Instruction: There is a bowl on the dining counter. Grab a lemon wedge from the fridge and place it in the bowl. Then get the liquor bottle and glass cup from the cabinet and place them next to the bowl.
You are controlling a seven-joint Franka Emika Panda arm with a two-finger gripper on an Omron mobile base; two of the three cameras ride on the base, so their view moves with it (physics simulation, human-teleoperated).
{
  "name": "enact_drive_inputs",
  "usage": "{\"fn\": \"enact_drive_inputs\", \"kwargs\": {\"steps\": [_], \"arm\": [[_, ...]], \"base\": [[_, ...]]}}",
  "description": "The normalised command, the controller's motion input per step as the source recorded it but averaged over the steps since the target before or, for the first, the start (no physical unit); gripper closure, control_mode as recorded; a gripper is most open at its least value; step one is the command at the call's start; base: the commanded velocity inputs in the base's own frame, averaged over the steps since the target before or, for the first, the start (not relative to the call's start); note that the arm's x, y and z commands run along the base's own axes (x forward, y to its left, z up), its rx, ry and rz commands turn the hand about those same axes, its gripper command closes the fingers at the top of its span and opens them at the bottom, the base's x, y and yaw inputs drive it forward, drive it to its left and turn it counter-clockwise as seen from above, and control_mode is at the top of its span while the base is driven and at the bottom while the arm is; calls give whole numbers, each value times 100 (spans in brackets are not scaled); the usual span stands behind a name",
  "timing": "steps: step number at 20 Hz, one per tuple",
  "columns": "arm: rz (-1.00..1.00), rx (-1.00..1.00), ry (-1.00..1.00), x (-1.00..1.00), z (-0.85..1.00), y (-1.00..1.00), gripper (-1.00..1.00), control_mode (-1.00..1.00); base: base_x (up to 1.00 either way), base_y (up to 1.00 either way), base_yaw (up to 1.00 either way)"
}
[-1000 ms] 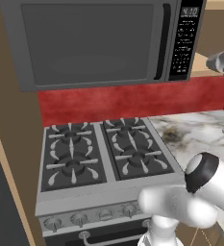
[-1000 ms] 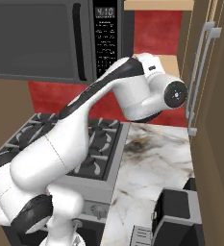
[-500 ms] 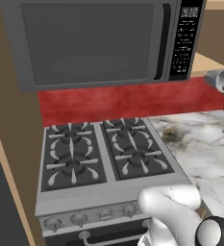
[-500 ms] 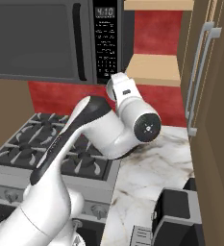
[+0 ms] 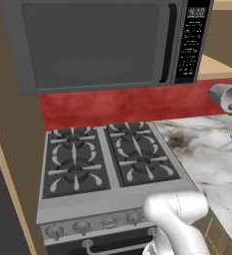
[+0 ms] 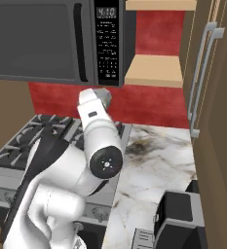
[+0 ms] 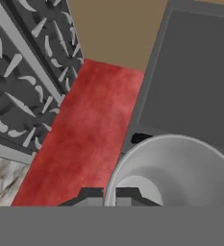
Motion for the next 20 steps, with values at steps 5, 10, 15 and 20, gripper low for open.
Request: {"fn": "enact_drive_inputs", "kwargs": {"steps": [5, 10, 15, 20], "arm": [[0, 0, 0, -53, 3, 57, 100, -100], [0, 0, 1, -29, 10, 73, 100, -100], [0, -1, 3, -23, -1, 66, 100, -100], [1, -2, 9, -4, -5, 42, 100, -100]], "base": [[0, 0, 0], [0, 0, 0], [0, 0, 0], [0, 0, 0]]}}
